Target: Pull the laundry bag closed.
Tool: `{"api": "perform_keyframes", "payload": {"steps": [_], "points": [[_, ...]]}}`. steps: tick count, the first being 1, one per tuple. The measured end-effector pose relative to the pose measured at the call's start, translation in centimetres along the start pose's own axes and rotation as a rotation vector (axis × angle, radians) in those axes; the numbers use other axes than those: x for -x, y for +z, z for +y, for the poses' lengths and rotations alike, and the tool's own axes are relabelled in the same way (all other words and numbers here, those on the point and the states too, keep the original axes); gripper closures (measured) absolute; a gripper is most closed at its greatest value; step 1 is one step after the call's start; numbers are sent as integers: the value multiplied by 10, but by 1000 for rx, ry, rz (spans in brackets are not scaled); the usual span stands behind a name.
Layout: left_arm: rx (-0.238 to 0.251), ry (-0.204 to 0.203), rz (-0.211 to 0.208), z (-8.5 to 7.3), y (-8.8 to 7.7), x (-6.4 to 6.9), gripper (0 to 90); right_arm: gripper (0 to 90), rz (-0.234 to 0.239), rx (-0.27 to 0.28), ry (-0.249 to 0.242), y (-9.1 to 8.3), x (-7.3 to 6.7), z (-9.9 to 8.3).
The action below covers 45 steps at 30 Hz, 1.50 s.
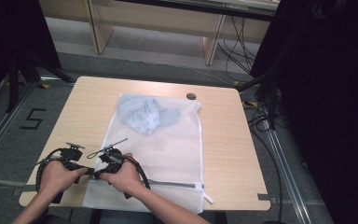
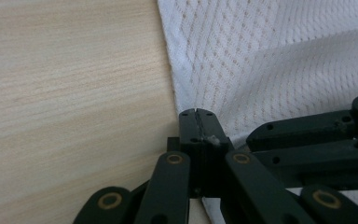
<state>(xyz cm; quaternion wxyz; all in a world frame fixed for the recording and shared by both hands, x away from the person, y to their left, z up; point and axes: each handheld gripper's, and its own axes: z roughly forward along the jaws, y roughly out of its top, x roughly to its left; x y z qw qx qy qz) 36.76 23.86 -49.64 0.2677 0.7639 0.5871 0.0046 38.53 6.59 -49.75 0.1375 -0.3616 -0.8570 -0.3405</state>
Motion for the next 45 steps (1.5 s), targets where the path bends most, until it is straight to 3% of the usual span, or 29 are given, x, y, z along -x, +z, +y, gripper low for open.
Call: {"api": "perform_keyframes", "payload": {"steps": [4, 5, 6, 7, 9, 12, 15, 17, 23, 25, 26, 29, 30, 33, 35, 37, 38, 40, 41, 45], "points": [[4, 22, 16, 0, 0, 3, 897, 867, -11, -4, -13, 0, 0, -2], [20, 28, 21, -1, 1, 3, 897, 868, -17, -7, 4, -1, -1, -3], [3, 46, 22, -1, 0, 3, 898, 869, -24, -5, 4, -2, -2, -3], [26, 43, 23, -1, 2, 4, 898, 869, -26, -6, 1, -3, -2, -3], [-3, 51, 27, 0, 0, 5, 898, 870, -44, -10, -10, -4, -2, -3], [10, 33, 31, -1, 1, 7, 899, 870, -57, -7, 0, -6, -3, -2], [16, 63, 36, -1, 1, 5, 899, 871, -61, -12, 3, -8, -3, -3], [24, 58, 34, -1, 2, 5, 899, 871, -85, -5, -5, -9, -3, -4], [25, 61, 35, -2, 2, 6, 899, 870, -92, -3, 1, -12, -2, -5], [15, 62, 42, -1, 1, 6, 899, 870, -66, -4, -19, -13, -1, -5], [10, 37, 40, -1, 1, 7, 899, 870, -84, -13, 1, -13, -2, -5], [6, 36, 31, -1, 1, 7, 899, 871, -84, -10, -14, -14, -3, -6], [17, 57, 34, -1, 1, 5, 899, 871, -106, -7, -19, -15, -3, -6], [5, 40, 27, -1, 1, 6, 899, 870, -113, -8, -26, -16, -4, -6], [22, 55, 33, -1, 2, 5, 899, 870, -112, -4, -34, -17, -4, -7], [3, 59, 28, -1, 0, 5, 899, 870, -117, -8, -31, -18, -5, -7], [24, 55, 33, -1, 2, 5, 899, 870, -119, -6, -25, -18, -6, -7], [6, 58, 31, -1, 1, 5, 899, 870, -121, -10, -19, -19, -6, -8], [24, 57, 34, -1, 2, 5, 899, 870, -125, -5, -28, -19, -5, -8], [22, 56, 34, -1, 2, 5, 899, 870, -125, -15, -30, -21, -4, -9]]}}
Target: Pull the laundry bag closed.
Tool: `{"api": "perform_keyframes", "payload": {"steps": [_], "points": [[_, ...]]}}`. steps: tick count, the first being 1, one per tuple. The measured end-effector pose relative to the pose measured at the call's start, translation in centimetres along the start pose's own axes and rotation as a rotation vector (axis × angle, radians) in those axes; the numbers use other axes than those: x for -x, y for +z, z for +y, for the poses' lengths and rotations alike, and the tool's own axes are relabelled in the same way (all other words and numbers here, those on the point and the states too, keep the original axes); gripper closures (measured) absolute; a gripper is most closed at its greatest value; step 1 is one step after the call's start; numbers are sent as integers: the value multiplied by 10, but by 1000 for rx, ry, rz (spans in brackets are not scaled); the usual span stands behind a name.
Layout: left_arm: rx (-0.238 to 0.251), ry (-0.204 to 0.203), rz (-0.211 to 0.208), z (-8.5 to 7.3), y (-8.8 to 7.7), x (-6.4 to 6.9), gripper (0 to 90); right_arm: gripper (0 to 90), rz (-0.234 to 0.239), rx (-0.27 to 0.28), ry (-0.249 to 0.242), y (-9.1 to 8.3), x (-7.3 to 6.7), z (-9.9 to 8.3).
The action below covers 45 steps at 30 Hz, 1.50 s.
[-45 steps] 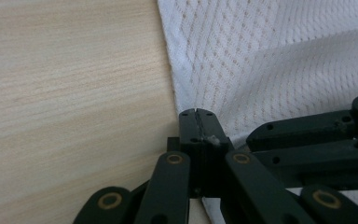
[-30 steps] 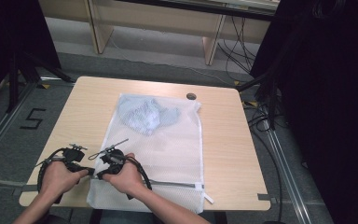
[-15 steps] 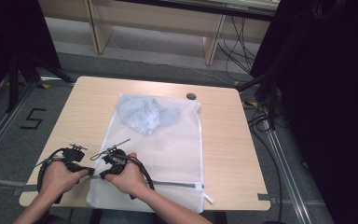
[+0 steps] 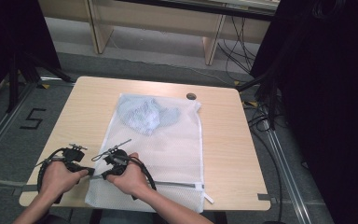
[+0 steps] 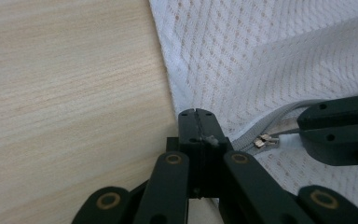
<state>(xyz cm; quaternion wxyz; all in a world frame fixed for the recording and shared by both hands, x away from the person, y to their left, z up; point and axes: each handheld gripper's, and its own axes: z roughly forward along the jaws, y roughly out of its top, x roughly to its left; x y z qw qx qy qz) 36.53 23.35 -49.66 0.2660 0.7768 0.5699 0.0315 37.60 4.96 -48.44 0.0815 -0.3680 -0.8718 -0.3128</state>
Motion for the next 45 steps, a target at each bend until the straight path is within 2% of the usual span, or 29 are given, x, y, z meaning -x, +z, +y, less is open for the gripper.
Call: {"api": "perform_keyframes", "payload": {"steps": [3, 4, 7, 8, 10, 11, 14, 16, 18, 19, 24, 25, 26, 27, 28, 33, 35, 37, 41, 43, 45], "points": [[-17, -19, -8, 0, -1, 1, 899, 871, -8, -6, -11, -1, 0, 0], [-1, 3, -3, 0, 0, 0, 899, 870, -8, -5, -5, -1, 0, 0], [2, -2, -1, 0, 0, 0, 898, 870, -11, -10, 0, -2, 0, 0], [-1, -25, -3, -1, 0, 1, 898, 870, -11, -8, -3, -2, 2, 0], [1, -2, -2, 0, 0, 0, 898, 870, -12, -9, 2, -3, 2, -1], [1, -2, -2, 0, 0, 0, 898, 870, -10, -13, 14, -4, 2, -1], [-16, -22, -8, 0, -1, 1, 899, 870, -11, -13, 8, -5, 3, -1], [2, 0, -1, 0, 0, 0, 899, 870, -14, -10, 7, -5, 4, -1], [2, 3, 0, 0, 0, 0, 898, 870, -15, -17, 25, -6, 3, -1], [2, 4, 0, 0, 0, 0, 899, 870, -18, -13, 14, -6, 4, -2], [1, 0, -1, 0, 0, 0, 898, 870, -17, -12, 19, -7, 5, -2], [-18, 2, -8, 1, -1, -1, 899, 870, -23, -13, 19, -8, 6, -2], [1, -9, -2, 0, 0, 0, 899, 870, -20, -14, 20, -8, 6, -3], [1, -18, -3, -1, 0, 1, 898, 870, -23, -11, 21, -9, 7, -3], [1, 0, -2, 0, 0, 0, 899, 870, -22, -6, 24, -9, 6, -3], [1, -2, -1, 0, 0, 0, 899, 869, -23, -18, 19, -11, 8, -4], [1, -3, -1, 0, 0, 0, 899, 869, -24, -18, 37, -12, 8, -4], [1, -8, 0, 0, 0, 0, 899, 870, -22, -13, 11, -12, 11, -4], [1, -5, -1, 0, 0, 0, 898, 870, -24, -22, 46, -14, 10, -5], [1, -16, 0, -1, 0, 1, 898, 870, -28, -19, 29, -15, 11, -5], [1, -6, 0, 0, 0, 0, 899, 870, -28, -20, 31, -15, 11, -5]]}}
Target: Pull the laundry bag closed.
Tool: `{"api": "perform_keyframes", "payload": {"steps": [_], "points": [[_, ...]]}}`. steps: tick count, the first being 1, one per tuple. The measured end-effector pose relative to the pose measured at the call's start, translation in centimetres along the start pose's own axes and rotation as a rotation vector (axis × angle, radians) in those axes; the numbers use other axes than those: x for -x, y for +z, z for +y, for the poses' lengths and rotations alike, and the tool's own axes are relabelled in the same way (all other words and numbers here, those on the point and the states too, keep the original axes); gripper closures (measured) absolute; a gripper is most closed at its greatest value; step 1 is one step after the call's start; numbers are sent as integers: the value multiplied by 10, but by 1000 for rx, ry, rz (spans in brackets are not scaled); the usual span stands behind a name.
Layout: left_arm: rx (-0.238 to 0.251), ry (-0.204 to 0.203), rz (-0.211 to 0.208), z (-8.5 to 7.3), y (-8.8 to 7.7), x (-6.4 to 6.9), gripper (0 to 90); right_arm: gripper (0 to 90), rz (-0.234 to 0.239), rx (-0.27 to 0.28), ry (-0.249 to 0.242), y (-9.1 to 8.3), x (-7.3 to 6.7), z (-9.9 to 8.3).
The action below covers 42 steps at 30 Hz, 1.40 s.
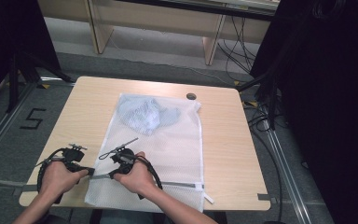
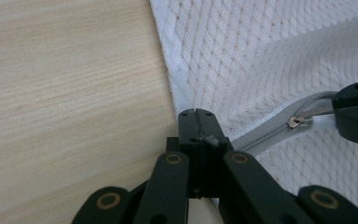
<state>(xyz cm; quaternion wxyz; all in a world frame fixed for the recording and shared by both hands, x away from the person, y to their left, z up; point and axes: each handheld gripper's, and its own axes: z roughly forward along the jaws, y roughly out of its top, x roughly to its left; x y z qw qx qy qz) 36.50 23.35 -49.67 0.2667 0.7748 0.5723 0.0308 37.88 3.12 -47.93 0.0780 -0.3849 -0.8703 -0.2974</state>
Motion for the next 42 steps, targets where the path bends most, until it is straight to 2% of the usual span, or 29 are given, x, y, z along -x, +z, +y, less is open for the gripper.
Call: {"api": "perform_keyframes", "payload": {"steps": [1, 3, 4, 5, 6, 8, 13, 15, 18, 19, 20, 22, 24, 29, 32, 36, 42], "points": [[0, 2, 0, 0, 0, 0, 898, 870, 0, -5, 18, -1, 0, 0], [0, 2, 0, 0, 0, 0, 899, 870, -1, -4, 17, -1, 0, 0], [-7, -11, 3, 0, 0, 1, 898, 870, -1, 14, -8, 0, 4, -1], [-18, -23, -6, 0, -1, 1, 898, 870, -1, 14, -8, 0, 4, -1], [-20, -17, -6, 1, -1, 0, 898, 870, 2, -3, 17, -2, 4, -1], [-24, -18, -4, 1, -2, 0, 898, 870, -5, -6, 24, -3, 3, -2], [-17, -21, -7, 0, -1, 1, 898, 870, -5, 4, 0, -4, 4, -2], [-25, -17, -4, 1, -1, 0, 899, 870, -12, -4, 23, -5, 3, -3], [-19, -19, -7, 0, -1, 0, 898, 870, -20, -4, 1, -5, 4, -3], [-25, -17, -4, 1, -1, 0, 898, 870, -20, 3, 24, -5, 2, -5], [-25, -17, -4, 1, -1, 0, 898, 870, -20, 3, 24, -5, 2, -5], [-16, -22, -6, 0, -1, 1, 898, 870, -23, 1, -3, -6, 4, -5], [-24, -19, -3, 0, -1, 0, 898, 870, -26, -7, 23, -8, 3, -5], [-16, -21, -6, 0, -1, 1, 899, 870, -20, -3, 36, -9, 5, -7], [-23, -19, -3, 0, -1, 0, 898, 870, -20, -1, 4, -11, 9, -7], [-17, -21, -5, 0, -1, 1, 898, 870, -26, -5, 20, -13, 8, -8], [-18, -19, -4, 0, -1, 1, 899, 870, -23, -2, 6, -14, 10, -9]]}}
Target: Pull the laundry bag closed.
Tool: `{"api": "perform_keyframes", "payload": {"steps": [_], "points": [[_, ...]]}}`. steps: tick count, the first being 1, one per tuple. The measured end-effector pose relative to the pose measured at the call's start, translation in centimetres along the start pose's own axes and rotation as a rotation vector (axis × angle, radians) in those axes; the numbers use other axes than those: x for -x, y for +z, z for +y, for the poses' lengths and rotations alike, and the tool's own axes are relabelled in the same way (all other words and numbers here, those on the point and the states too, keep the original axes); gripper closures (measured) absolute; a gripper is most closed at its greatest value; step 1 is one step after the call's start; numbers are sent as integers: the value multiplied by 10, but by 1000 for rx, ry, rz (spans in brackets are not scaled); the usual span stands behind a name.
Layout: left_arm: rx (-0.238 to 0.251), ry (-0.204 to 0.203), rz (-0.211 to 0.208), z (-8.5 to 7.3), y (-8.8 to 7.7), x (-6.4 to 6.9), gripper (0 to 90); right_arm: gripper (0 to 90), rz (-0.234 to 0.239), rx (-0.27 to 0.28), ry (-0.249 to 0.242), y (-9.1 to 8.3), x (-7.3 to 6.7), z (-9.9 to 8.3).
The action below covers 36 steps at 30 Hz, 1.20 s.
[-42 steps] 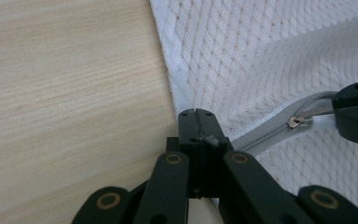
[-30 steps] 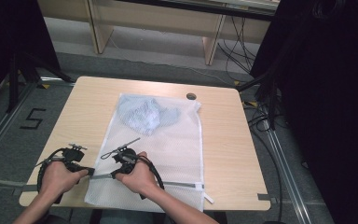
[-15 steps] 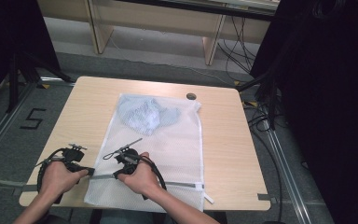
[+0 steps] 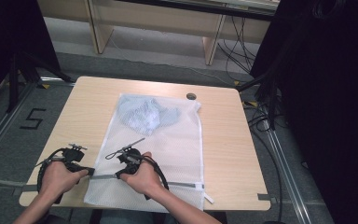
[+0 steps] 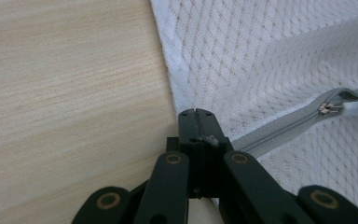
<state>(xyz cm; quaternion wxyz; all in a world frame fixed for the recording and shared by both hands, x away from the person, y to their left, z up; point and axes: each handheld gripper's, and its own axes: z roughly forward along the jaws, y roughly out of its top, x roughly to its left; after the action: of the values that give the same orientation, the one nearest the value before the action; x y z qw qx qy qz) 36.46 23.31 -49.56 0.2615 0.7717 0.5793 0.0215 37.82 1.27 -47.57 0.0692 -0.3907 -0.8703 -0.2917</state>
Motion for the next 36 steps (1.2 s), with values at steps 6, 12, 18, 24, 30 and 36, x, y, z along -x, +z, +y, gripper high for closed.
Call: {"api": "perform_keyframes", "payload": {"steps": [6, 12, 18, 24, 30, 36], "points": [[9, 12, 8, 0, 0, 0, 899, 870, -12, -10, 0, -2, 1, 0], [1, 4, 2, 0, 0, 0, 898, 871, -15, -19, 15, -4, 1, -1], [16, 22, 5, 0, 1, -1, 898, 870, -14, -23, 28, -6, 3, -2], [-2, 2, -3, 0, 0, 0, 899, 870, -17, -28, 10, -9, 5, -2], [17, 21, 4, 0, 1, -1, 898, 870, -12, -24, 28, -11, 6, -4], [16, 21, 5, 0, 1, -1, 898, 870, -15, -26, 49, -15, 9, -7]]}}
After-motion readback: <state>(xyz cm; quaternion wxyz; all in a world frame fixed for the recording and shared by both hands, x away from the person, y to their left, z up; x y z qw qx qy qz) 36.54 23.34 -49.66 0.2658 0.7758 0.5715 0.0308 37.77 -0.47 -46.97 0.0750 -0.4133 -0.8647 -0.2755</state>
